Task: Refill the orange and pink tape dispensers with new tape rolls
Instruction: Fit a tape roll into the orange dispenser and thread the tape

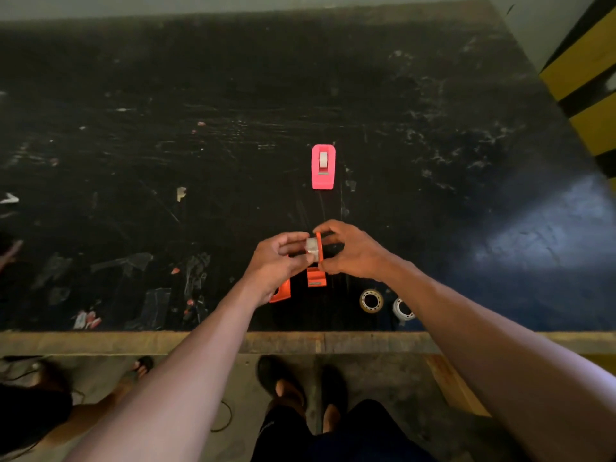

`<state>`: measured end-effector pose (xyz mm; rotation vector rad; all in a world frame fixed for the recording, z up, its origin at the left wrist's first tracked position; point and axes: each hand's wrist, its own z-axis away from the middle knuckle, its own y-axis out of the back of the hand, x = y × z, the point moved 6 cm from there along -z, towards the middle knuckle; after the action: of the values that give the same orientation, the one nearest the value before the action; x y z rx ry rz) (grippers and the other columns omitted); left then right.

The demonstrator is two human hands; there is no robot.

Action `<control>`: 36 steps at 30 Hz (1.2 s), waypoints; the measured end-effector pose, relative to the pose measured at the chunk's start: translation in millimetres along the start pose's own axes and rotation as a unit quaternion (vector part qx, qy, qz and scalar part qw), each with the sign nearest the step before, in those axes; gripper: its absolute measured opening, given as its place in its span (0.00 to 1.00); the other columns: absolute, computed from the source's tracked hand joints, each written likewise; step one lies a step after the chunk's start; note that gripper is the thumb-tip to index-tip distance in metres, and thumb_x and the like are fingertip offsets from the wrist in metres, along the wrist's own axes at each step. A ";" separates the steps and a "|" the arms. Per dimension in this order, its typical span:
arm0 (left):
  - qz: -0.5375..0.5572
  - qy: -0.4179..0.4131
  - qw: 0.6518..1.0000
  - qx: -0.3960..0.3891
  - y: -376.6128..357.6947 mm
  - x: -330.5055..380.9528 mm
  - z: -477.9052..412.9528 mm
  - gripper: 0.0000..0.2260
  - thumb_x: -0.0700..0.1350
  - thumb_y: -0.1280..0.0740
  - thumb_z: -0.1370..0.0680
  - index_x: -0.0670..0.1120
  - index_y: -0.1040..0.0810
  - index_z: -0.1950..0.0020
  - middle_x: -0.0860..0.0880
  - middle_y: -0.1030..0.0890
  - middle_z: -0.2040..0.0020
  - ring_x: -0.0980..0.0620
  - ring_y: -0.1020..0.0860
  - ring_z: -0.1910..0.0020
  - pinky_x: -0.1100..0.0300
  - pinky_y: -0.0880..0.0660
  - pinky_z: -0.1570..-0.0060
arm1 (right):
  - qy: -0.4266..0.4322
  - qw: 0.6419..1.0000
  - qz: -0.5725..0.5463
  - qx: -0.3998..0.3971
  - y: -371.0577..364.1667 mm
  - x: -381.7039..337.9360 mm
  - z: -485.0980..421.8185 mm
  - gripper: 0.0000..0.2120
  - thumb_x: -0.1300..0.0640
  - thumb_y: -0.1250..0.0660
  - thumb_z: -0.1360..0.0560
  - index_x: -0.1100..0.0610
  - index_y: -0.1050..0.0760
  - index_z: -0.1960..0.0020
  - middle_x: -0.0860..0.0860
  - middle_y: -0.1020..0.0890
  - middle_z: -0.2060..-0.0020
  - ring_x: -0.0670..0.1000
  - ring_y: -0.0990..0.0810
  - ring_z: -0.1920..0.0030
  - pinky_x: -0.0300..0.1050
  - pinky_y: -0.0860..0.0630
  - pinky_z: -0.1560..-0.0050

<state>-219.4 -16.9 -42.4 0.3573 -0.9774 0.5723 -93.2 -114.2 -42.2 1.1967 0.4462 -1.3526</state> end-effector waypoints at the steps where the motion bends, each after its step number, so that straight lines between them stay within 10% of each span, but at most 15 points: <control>1: -0.012 -0.012 1.000 0.005 -0.3 3.9 -0.2 0.19 0.31 0.27 0.24 0.46 0.19 0.36 0.49 0.14 0.42 0.52 0.16 0.42 0.54 0.18 0.41 | -0.007 1.000 -0.016 -0.001 0.9 1.2 -0.4 0.28 0.64 0.24 0.32 0.45 0.28 0.38 0.49 0.18 0.46 0.46 0.16 0.60 0.43 0.18 0.58; 9: -0.064 -0.037 0.997 0.010 1.6 14.0 -2.9 0.21 0.29 0.25 0.27 0.54 0.18 0.45 0.54 0.13 0.46 0.56 0.15 0.43 0.58 0.17 0.45 | -0.023 0.995 -0.093 -0.027 1.9 6.0 -5.2 0.30 0.68 0.25 0.30 0.50 0.29 0.32 0.55 0.15 0.50 0.51 0.14 0.53 0.47 0.17 0.51; 21: -0.110 -0.067 0.991 0.041 -3.5 20.0 7.4 0.26 0.24 0.32 0.24 0.46 0.22 0.31 0.53 0.19 0.40 0.56 0.20 0.41 0.68 0.19 0.52 | -0.047 0.993 -0.100 -0.036 -5.0 15.4 -6.4 0.34 0.67 0.26 0.29 0.49 0.33 0.28 0.52 0.14 0.52 0.50 0.14 0.51 0.57 0.19 0.43; 27: -0.234 0.016 0.944 0.232 21.0 -1.2 7.0 0.29 0.39 0.24 0.24 0.49 0.29 0.24 0.43 0.24 0.29 0.45 0.21 0.33 0.53 0.23 0.36 | -0.064 0.991 -0.103 -0.048 -5.4 16.7 -1.3 0.35 0.68 0.27 0.28 0.48 0.35 0.27 0.51 0.15 0.50 0.49 0.15 0.50 0.50 0.19 0.45; 36: -0.410 0.074 0.885 0.209 26.6 -29.8 12.0 0.24 0.39 0.30 0.20 0.47 0.30 0.25 0.37 0.23 0.31 0.36 0.22 0.32 0.45 0.24 0.34 | -0.081 0.992 -0.078 -0.049 -4.3 18.7 5.2 0.35 0.67 0.28 0.27 0.47 0.36 0.26 0.52 0.16 0.46 0.50 0.17 0.45 0.56 0.22 0.39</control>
<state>-256.3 -10.7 -60.8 1.0376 -0.4661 0.0152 -94.4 -127.0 -57.4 0.9794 0.4917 -1.5316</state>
